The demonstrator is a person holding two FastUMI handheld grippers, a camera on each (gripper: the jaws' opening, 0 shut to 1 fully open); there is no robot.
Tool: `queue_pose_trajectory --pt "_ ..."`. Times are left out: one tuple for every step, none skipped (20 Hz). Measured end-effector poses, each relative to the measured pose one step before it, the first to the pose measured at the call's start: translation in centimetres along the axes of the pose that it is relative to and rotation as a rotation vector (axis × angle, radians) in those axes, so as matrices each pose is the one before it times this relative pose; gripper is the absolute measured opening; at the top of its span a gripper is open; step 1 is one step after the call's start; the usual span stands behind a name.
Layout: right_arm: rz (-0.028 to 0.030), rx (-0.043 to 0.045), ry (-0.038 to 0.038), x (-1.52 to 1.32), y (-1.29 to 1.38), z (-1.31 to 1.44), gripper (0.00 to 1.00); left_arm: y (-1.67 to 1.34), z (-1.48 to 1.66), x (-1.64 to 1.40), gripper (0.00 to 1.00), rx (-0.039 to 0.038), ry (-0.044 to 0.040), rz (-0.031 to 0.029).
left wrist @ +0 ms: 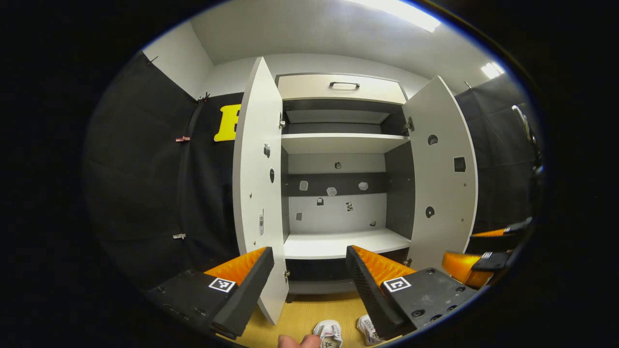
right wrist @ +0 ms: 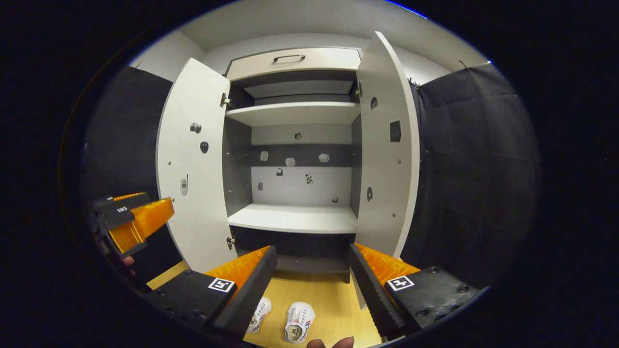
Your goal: Grab one shoe with the right hand and put it into the shoe cabinet, grab the other shoe with the left hand and put it into the shoe cabinet; then close the right door with the right hand and the left door with the left hand.
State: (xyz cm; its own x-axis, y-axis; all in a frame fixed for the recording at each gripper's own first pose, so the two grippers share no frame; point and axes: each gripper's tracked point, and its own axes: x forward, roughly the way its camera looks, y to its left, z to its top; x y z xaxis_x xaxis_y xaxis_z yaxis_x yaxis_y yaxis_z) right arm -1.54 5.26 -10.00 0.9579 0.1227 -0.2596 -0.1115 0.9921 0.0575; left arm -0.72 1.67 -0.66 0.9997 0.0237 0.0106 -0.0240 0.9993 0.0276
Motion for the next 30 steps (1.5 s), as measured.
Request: queue_pose_trajectory --pt "0.01493 0.01268 0.03931 0.064 0.558 -1.769 0.98 0.221 -0.233 -0.086 0.95 0.00139 0.00367 0.0049" --pt "0.01725 0.01816 0.04372 0.288 0.672 -1.952 0.98 0.236 -0.316 -0.05 0.95 0.00183 0.00351 0.00532" --pt "0.01695 0.01769 0.04678 0.174 0.5 -2.054 0.98 0.186 -0.23 -0.065 0.95 0.00221 0.00415 0.00546" --pt "0.01475 0.01707 0.04872 0.314 0.383 -2.236 0.98 0.207 -0.305 -0.052 0.95 0.00263 0.00466 0.00511" --pt "0.01262 0.01563 0.04778 0.481 0.334 -2.1 0.98 0.181 -0.259 -0.092 0.95 0.0029 0.00334 0.00478" --pt "0.00994 0.0144 0.04729 0.453 0.177 -2.04 0.98 0.166 -0.262 -0.085 0.95 0.0028 0.00284 0.00467" --pt "0.00935 0.01107 0.04275 0.711 0.032 -2.019 0.99 0.182 -0.136 -0.153 0.95 0.00219 0.00194 0.00432" --pt "0.00567 0.00529 0.04357 0.81 -0.109 -2.094 0.98 0.144 -0.166 -0.092 0.95 0.00081 0.00168 0.00374" --pt "0.00622 0.00346 0.04086 0.835 -0.119 -2.007 0.99 0.099 -0.317 -0.041 0.95 0.00005 0.00303 0.00328" --pt "0.00774 0.00259 0.04305 0.984 0.016 -1.932 0.99 0.097 -0.24 -0.068 0.95 -0.00104 0.00416 0.00332" --pt "0.00656 0.00745 0.03756 0.983 -0.149 -1.783 0.97 0.151 -0.343 -0.082 0.95 -0.00148 0.00284 0.00323" --pt "0.00867 0.01094 0.03884 0.919 -0.118 -1.693 0.97 0.125 -0.332 -0.034 0.95 -0.00195 0.00223 0.00374" --pt "0.00625 0.01841 0.03655 0.913 -0.073 -1.589 0.93 0.126 -0.123 -0.068 0.95 -0.00208 0.00222 0.00395" --pt "0.00645 0.02424 0.0281 1.166 -0.014 -1.153 0.9 0.187 -0.348 -0.016 0.95 -0.00241 0.00247 0.00314" --pt "0.00544 0.02129 0.02461 1.088 -0.056 -1.169 0.81 0.154 -0.267 -0.044 0.95 -0.00206 0.00416 0.00261" --pt "0.00066 0.01648 0.02532 1.207 -0.211 -1.179 0.77 0.219 -0.364 -0.078 0.95 -0.00185 0.00439 0.00284" --pt "-0.02195 0.00717 0.02207 1.343 -0.523 -0.997 0.68 0.188 -0.319 0.005 0.95 -0.00101 0.00627 0.00395" --pt "-0.01449 0.00335 0.02097 1.272 -0.577 -0.9 0.62 0.374 -0.289 -0.067 0.95 0.00081 0.0054 0.00801" --pt "-0.01682 -0.00026 0.00922 1.18 -0.391 -0.443 0.59 0.412 -0.036 0.022 0.95 0.00123 0.00081 0.00999" --pt "-0.01322 -0.00308 0.00853 1.258 -0.322 -0.492 0.5 0.254 -0.196 -0.075 0.95 0.00088 0.00028 0.00552" --pt "-0.00861 -0.00273 0.00356 0.973 -0.21 -0.316 0.5 0.216 -0.11 -0.037 0.95 0.00061 -0.0004 0.00379" --pt "-0.00826 -0.00074 -0.00519 0.965 -0.125 -0.098 0.59 0.155 -0.113 -0.008 0.95 0.00112 0.0001 0.00122" --pt "-0.01103 -0.00267 -0.01316 0.947 -0.217 0.345 0.51 0.169 -0.121 0.061 0.95 0.0017 0.00222 0.00326" --pt "-0.02121 0.00021 -0.00797 0.765 -0.295 0.054 0.51 0.112 -0.217 -0.014 0.95 0.00102 0.00225 0.00209" --pt "-0.00738 0.00694 -0.00863 1.036 -0.111 -0.013 0.4 0.118 -0.158 0.145 0.95 -0.00112 0.00173 0.00258" --pt "-0.00429 0.00935 -0.00064 0.57 0.273 0.127 0.41 0.142 -0.274 0.133 0.95 -0.00346 0.00358 0.00173" --pt "-0.00746 0.0052 -0.00339 0.787 0.08 -0.069 0.41 0.097 -0.222 0.096 0.95 -0.00422 0.00471 0.0011" --pt "-0.01179 -0.00443 -0.01041 0.819 -0.214 0.177 0.4 0.11 -0.372 0.124 0.95 -0.00541 0.00775 0.00185" --pt "-0.00278 -0.00169 -0.03305 0.772 0.055 0.609 0.34 0.039 -0.35 0.12 0.95 -0.00492 0.00916 -0.00022" --pt "-0.00813 -0.00482 -0.01864 0.468 0.053 0.382 0.33 -0.05 -0.515 0.169 0.95 -0.00348 0.00964 -0.00135"
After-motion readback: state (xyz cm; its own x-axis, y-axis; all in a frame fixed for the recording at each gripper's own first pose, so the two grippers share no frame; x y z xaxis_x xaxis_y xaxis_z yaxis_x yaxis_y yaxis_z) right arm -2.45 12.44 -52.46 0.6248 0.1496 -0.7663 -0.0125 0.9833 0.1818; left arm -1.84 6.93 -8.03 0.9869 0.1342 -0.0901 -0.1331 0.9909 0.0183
